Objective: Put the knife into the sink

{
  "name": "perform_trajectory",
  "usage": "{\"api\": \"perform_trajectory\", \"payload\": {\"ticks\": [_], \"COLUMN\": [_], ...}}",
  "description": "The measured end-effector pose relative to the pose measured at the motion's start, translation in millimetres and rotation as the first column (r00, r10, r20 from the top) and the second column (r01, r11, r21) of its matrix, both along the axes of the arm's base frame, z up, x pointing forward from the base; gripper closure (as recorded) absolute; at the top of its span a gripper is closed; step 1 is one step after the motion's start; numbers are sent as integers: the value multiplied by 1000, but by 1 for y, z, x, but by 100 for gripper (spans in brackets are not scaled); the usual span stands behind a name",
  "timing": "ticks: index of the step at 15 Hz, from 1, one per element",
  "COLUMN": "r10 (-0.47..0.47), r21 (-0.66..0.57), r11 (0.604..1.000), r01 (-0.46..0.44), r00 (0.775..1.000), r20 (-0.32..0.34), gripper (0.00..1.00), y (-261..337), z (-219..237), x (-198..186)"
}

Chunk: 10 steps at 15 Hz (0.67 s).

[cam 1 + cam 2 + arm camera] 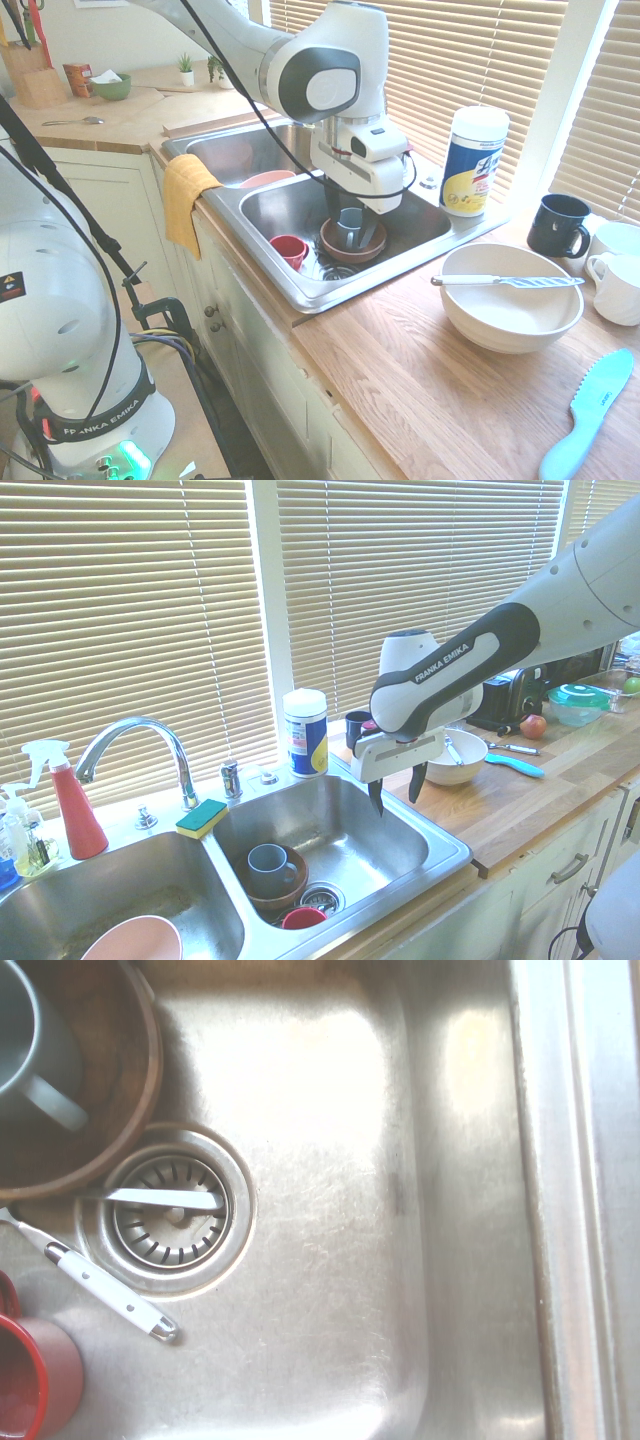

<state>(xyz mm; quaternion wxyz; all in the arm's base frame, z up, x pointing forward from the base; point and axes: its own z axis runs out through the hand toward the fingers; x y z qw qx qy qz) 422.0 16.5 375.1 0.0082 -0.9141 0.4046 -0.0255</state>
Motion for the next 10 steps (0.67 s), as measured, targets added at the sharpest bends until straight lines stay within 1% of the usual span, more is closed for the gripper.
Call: {"api": "perform_trajectory", "payload": {"ticks": [2, 3, 5, 7, 10], "r10": [-6, -21, -72, -131, -220], "r21": [0, 0, 7, 10, -6], "r11": [1000, 1000, 997, 991, 975], "r01": [6, 21, 71, 131, 223], "r00": [1000, 1000, 995, 986, 967], "r20": [4, 19, 68, 103, 126], "gripper": [0, 0, 0, 0, 0], "y": [0, -2, -14, -41, -95], "z": [0, 5, 30, 60, 92], "x": [1, 5, 21, 40, 58]}}
